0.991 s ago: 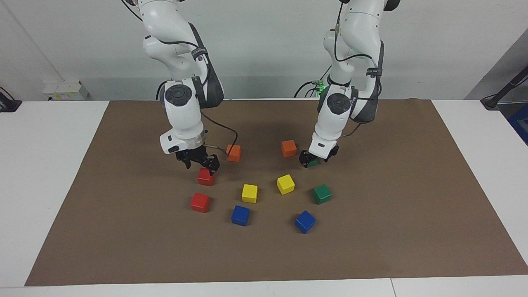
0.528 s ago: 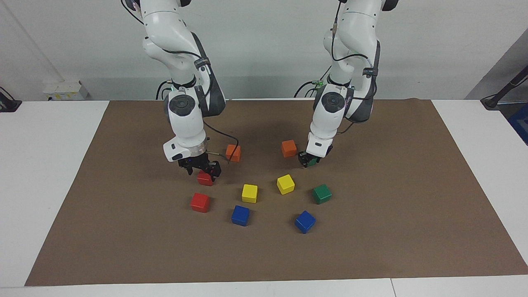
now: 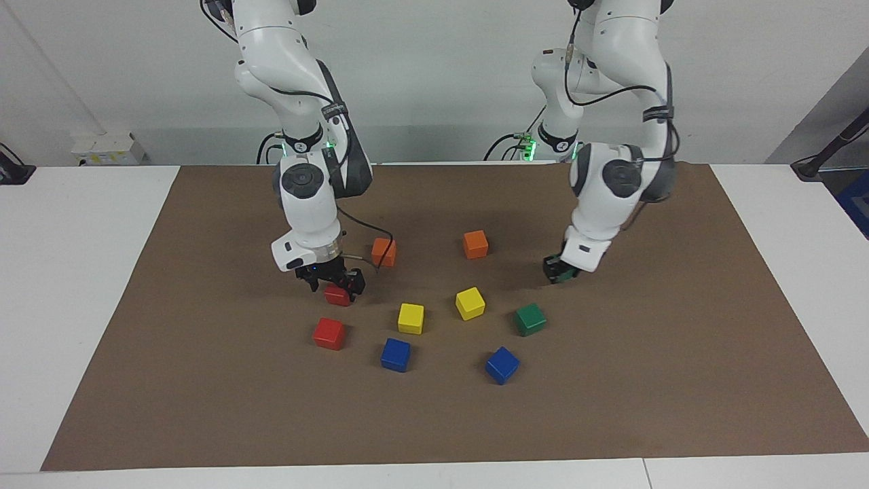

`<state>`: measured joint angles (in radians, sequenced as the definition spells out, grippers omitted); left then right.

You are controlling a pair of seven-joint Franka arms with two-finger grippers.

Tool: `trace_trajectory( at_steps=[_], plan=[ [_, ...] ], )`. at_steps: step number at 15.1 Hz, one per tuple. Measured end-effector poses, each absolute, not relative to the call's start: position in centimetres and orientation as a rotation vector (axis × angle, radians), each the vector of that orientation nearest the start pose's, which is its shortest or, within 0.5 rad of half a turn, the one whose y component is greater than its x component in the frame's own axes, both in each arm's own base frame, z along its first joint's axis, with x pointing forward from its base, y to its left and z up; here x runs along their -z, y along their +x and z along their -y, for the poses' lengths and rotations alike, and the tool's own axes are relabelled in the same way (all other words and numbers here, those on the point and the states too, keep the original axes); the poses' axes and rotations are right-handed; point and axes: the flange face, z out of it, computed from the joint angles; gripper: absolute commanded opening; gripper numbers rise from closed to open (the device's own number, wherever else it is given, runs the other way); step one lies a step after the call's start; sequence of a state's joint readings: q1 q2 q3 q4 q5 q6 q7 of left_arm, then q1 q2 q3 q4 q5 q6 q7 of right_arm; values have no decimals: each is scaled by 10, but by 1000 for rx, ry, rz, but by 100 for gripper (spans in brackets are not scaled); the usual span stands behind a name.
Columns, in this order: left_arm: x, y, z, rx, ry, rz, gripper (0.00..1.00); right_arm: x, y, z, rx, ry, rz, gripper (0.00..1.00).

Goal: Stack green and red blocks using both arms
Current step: 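Grasp a green cube with the left gripper while the right gripper reaches red, then set down the green cube while the right gripper lifts the red cube, then grasp the other green cube while the right gripper carries the red cube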

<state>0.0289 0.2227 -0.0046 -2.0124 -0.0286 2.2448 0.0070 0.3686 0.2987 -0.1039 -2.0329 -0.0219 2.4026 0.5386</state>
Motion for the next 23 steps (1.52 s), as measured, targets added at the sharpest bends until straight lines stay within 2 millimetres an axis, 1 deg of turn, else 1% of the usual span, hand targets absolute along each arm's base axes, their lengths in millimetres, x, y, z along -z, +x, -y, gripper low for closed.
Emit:
trace_trajectory(
  at_steps=[1, 2, 3, 4, 5, 6, 7, 10, 11, 12, 13, 14, 15, 16, 17, 18, 19, 20, 21, 22, 23],
  plan=[
    [-337, 594, -19, 23, -3164, 41, 0, -305, 580, -159, 130, -3131, -378, 81],
    [-326, 596, -19, 24, -3165, 21, 0, -304, 579, -159, 125, -3134, -367, 79],
    [-316, 597, -16, 19, -3166, -4, 0, -302, 578, -159, 119, -3137, -362, 70],
    [-309, 599, -16, 18, -3166, -38, 0, -300, 577, -159, 113, -3139, -361, 54],
    [-310, 600, -17, 29, -3165, -70, 11, -298, 575, -159, 107, -3141, -358, 34],
    [-310, 601, -18, 37, -3164, -86, 98, -297, 574, -160, 103, -3142, -353, 4],
    [-310, 601, -19, 43, -3164, -94, 100, -296, 573, -163, 100, -3144, -343, 0],
    [-305, 604, -22, 62, -3161, -96, 100, -296, 570, -171, 100, -3146, -316, 0],
    [-311, 609, -20, 65, -3162, -99, 100, -296, 570, -171, 100, -3149, -293, 0],
    [-325, 617, -16, 47, -3167, -78, 100, -298, 571, -168, 97, -3154, -258, 0],
    [-348, 630, -5, 34, -3174, -5, 100, -302, 575, -161, 88, -3161, -224, 0],
    [-373, 645, 16, 45, -3177, 102, 100, -313, 580, -149, 67, -3170, -197, 0],
    [-391, 655, 49, 59, -3177, 210, 100, -330, 589, -130, 41, -3178, -167, 0],
    [-398, 660, 90, 68, -3175, 314, 100, -352, 597, -106, 20, -3183, -134, 0],
    [-399, 663, 130, 77, -3170, 414, 100, -374, 603, -78, 11, -3184, -98, 0],
    [-396, 664, 164, 79, -3163, 498, 100, -392, 606, -47, 13, -3184, -55, 0],
    [-390, 665, 189, 78, -3156, 556, 100, -401, 607, -16, 19, -3183, -17, 0],
    [-384, 666, 206, 80, -3146, 594, 100, -403, 606, 11, 19, -3183, 8, 0],
    [-375, 666, 216, 92, -3137, 626, 100, -400, 603, 34, 8, -3183, 17, 0],
    [-366, 667, 221, 107, -3132, 656, 100, -395, 600, 50, -6, -3183, 12, 0],
    [-356, 666, 225, 116, -3130, 677, 100, -387, 597, 60, -11, -3182, 8, 0]
  ],
)
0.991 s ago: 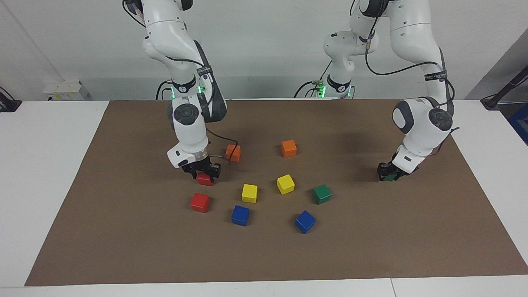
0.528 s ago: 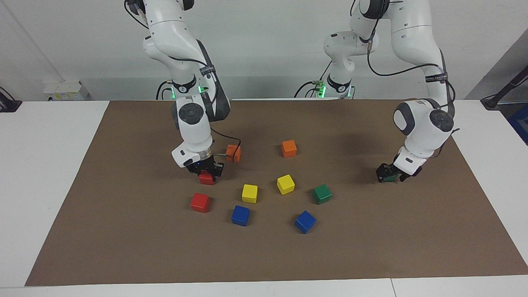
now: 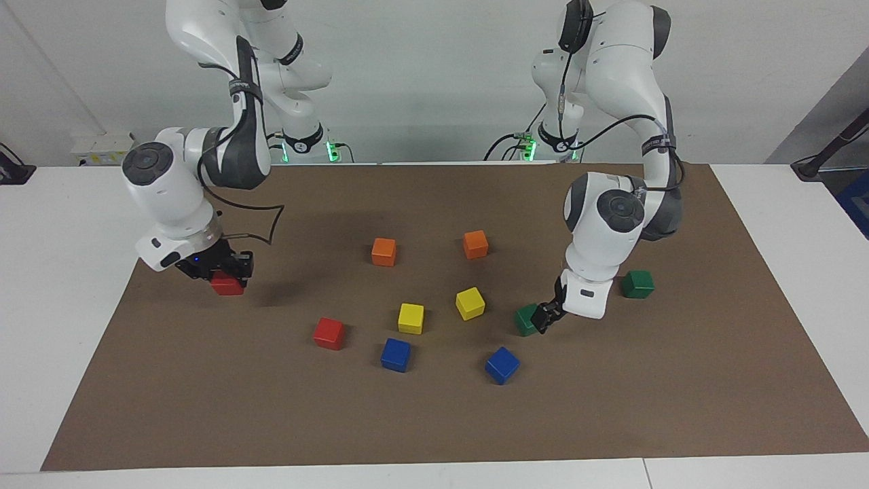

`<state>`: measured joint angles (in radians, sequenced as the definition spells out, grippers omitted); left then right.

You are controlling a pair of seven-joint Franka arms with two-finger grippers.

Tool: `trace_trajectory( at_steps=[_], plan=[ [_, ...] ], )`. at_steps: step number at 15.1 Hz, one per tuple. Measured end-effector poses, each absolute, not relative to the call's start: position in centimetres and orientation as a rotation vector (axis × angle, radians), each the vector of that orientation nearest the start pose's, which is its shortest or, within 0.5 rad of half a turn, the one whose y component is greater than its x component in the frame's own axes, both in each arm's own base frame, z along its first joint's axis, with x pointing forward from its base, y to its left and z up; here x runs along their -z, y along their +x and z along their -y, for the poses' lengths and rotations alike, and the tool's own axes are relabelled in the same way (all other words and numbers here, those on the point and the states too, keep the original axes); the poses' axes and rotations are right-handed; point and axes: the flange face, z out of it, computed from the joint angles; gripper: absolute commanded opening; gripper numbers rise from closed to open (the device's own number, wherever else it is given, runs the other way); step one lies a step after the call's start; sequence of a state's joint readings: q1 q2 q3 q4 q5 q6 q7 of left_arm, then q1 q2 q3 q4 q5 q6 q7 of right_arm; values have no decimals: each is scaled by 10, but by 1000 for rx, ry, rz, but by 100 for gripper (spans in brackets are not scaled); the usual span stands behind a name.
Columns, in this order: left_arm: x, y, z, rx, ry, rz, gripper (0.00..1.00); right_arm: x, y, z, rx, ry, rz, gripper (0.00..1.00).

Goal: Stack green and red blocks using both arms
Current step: 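Grasp the other green cube while the right gripper carries the red cube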

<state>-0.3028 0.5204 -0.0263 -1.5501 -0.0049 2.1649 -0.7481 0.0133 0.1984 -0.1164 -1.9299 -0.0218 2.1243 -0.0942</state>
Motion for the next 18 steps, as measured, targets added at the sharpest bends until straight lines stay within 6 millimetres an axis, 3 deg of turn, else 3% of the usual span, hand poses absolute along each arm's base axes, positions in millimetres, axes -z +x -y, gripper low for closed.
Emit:
trace_trajectory(
  at_steps=[5, 9, 10, 11, 12, 16, 18],
  plan=[
    [-336, 655, 240, 154, -3090, 619, 100, -330, 587, 76, 4, -3187, 44, 0],
    [-308, 638, 257, 184, -3092, 569, 98, -303, 590, 82, 9, -3193, 55, 0],
    [-305, 634, 261, 182, -3089, 591, 60, -299, 590, 83, 2, -3193, 54, 0],
    [-304, 632, 264, 182, -3086, 613, 1, -298, 591, 83, 2, -3193, 55, 25],
    [-304, 632, 265, 182, -3082, 632, 0, -298, 590, 83, 2, -3193, 54, 99],
    [-304, 627, 257, 103, -3035, 641, 0, -299, 590, 88, 3, -3194, 40, 100],
    [-323, 627, 239, 68, -3020, 568, 0, -302, 590, 88, -17, -3191, 39, 100]
  ],
)
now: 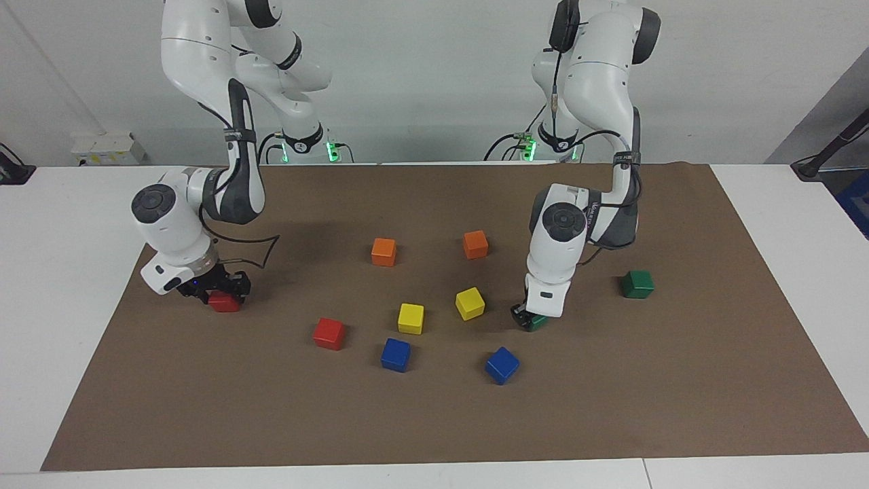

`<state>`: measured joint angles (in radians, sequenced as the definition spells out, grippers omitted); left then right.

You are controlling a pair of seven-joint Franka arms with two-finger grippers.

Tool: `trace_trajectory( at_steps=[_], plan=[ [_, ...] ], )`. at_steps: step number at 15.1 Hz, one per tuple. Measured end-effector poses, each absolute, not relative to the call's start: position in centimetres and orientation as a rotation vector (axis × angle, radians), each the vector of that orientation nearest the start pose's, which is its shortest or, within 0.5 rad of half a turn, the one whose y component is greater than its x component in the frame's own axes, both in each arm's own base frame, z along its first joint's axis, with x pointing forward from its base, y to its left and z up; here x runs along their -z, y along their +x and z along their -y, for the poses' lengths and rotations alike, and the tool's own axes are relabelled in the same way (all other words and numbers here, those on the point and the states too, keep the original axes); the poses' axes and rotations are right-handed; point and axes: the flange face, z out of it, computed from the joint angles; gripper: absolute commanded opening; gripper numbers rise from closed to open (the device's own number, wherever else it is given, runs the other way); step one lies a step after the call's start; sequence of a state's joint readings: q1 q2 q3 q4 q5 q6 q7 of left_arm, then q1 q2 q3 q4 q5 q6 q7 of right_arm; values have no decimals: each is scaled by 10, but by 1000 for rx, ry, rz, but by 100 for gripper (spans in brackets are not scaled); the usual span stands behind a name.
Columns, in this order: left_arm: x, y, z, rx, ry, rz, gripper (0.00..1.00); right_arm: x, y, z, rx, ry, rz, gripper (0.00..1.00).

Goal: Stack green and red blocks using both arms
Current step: 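Grasp the other green cube while the right gripper carries the red cube, then stack the green cubes with the left gripper while the right gripper places red, then grasp the other red cube with the right gripper while the left gripper holds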

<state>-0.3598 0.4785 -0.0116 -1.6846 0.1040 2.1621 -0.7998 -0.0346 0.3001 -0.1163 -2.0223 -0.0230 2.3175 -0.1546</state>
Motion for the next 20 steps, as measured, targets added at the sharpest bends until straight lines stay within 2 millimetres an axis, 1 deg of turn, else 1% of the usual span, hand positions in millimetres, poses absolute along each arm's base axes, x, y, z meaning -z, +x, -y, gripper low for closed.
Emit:
trace_trajectory(
  at_steps=[1, 2, 3, 4, 5, 6, 7, 8, 9, 10, 11, 12, 13, 14, 16, 18, 20],
  plan=[
    [-340, 629, 216, 39, -3019, 484, 0, -309, 591, 88, -41, -3189, 38, 100],
    [-361, 630, 180, 10, -3023, 383, 0, -322, 594, 87, -63, -3186, 39, 100],
    [-382, 628, 137, -15, -3030, 289, 0, -339, 599, 85, -74, -3184, 45, 100],
    [-398, 623, 91, -32, -3041, 201, 0, -360, 606, 79, -69, -3184, 61, 100],
    [-407, 617, 50, -45, -3052, 126, 0, -381, 615, 67, -46, -3186, 78, 100],
    [-410, 610, 16, -59, -3063, 66, 0, -397, 623, 52, -14, -3189, 73, 100],
    [-407, 605, -10, -73, -3081, 7, 0, -409, 630, 31, 18, -3191, 33, 100],
    [-402, 601, -29, -72, -3105, -49, 0, -415, 635, 6, 43, -3190, -25, 100],
    [-395, 598, -43, -65, -3126, -101, 0, -417, 638, -23, 59, -3187, -94, 100],
    [-387, 595, -52, -60, -3142, -141, 0, -417, 640, -52, 70, -3182, -162, 100],
    [-382, 593, -56, -58, -3147, -164, 0, -415, 642, -78, 77, -3176, -218, 100],
    [-380, 592, -55, -56, -3148, -179, 0, -413, 645, -99, 85, -3171, -268, 100],
    [-379, 592, -50, -53, -3148, -193, 0, -409, 650, -115, 93, -3165, -314, 100],
    [-380, 593, -44, -48, -3148, -209, 0, -404, 655, -127, 97, -3161, -356, 100],
    [-380, 594, -35, -42, -3147, -234, 0, -389, 669, -144, 101, -3157, -414, 100],
    [-379, 595, -32, -22, -3145, -241, 0, -372, 683, -154, 129, -3155, -417, 100],
    [-373, 593, -31, -10, -3144, -244, 0, -358, 693, -159, 181, -3143, -410, 100]
  ],
)
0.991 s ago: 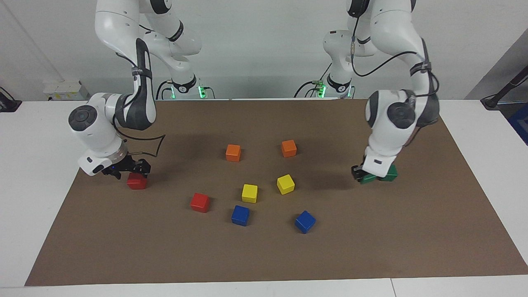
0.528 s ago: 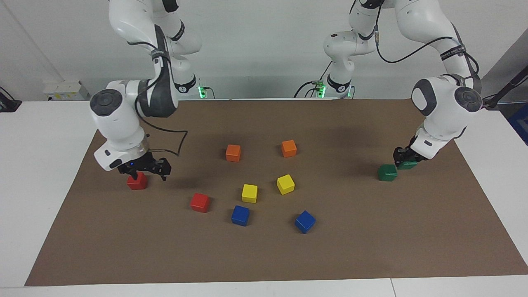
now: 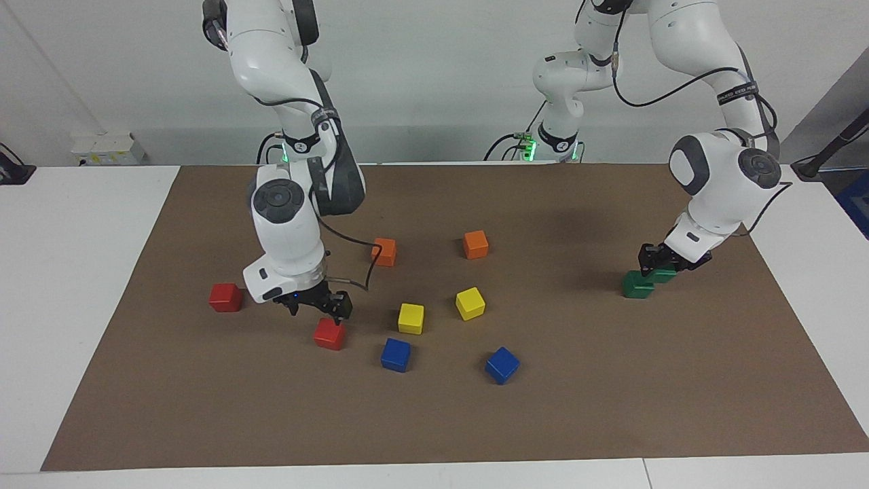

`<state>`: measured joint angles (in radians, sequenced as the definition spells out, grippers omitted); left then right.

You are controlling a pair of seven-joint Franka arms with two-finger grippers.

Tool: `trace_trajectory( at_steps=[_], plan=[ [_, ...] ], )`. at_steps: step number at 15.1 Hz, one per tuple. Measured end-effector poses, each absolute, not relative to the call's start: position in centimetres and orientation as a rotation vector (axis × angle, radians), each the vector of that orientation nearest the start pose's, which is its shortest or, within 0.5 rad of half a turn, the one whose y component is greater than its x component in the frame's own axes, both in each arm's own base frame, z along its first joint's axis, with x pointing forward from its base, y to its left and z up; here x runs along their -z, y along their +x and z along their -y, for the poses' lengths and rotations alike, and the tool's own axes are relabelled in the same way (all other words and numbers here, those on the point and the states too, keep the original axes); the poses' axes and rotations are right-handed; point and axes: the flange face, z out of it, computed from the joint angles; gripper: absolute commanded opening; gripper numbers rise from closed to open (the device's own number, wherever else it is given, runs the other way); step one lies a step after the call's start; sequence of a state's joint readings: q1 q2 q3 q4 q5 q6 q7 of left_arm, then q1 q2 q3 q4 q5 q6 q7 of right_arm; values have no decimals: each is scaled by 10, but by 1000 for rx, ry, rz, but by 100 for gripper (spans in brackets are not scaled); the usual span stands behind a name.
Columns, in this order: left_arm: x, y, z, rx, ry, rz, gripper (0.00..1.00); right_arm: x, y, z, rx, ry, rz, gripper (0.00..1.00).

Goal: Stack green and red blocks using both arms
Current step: 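Grasp the other red cube with the right gripper while the left gripper holds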

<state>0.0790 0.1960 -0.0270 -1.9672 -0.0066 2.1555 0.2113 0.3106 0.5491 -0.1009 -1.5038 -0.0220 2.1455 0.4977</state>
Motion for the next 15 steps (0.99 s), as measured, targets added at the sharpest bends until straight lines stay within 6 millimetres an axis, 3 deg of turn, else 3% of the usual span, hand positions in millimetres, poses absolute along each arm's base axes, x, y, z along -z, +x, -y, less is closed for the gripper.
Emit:
trace_trajectory(
  at_steps=[6, 10, 11, 12, 13, 14, 15],
  plan=[
    [-361, 589, -30, 2, -3142, -247, 0, -327, 698, -160, 215, -3136, -402, 100],
    [-357, 588, -27, 15, -3141, -255, 0, -299, 685, -165, 170, -3156, -351, 100],
    [-356, 588, -25, 19, -3140, -260, 26, -295, 682, -166, 156, -3164, -319, 94],
    [-356, 588, -23, 22, -3140, -264, 78, -292, 681, -165, 145, -3172, -280, 65],
    [-356, 588, -22, 22, -3139, -266, 100, -290, 680, -164, 136, -3178, -238, 28],
    [-356, 588, -22, 22, -3139, -268, 100, -289, 680, -162, 131, -3184, -198, 4],
    [-355, 587, -21, 17, -3139, -269, 100, -288, 680, -159, 129, -3187, -167, 0]
  ],
)
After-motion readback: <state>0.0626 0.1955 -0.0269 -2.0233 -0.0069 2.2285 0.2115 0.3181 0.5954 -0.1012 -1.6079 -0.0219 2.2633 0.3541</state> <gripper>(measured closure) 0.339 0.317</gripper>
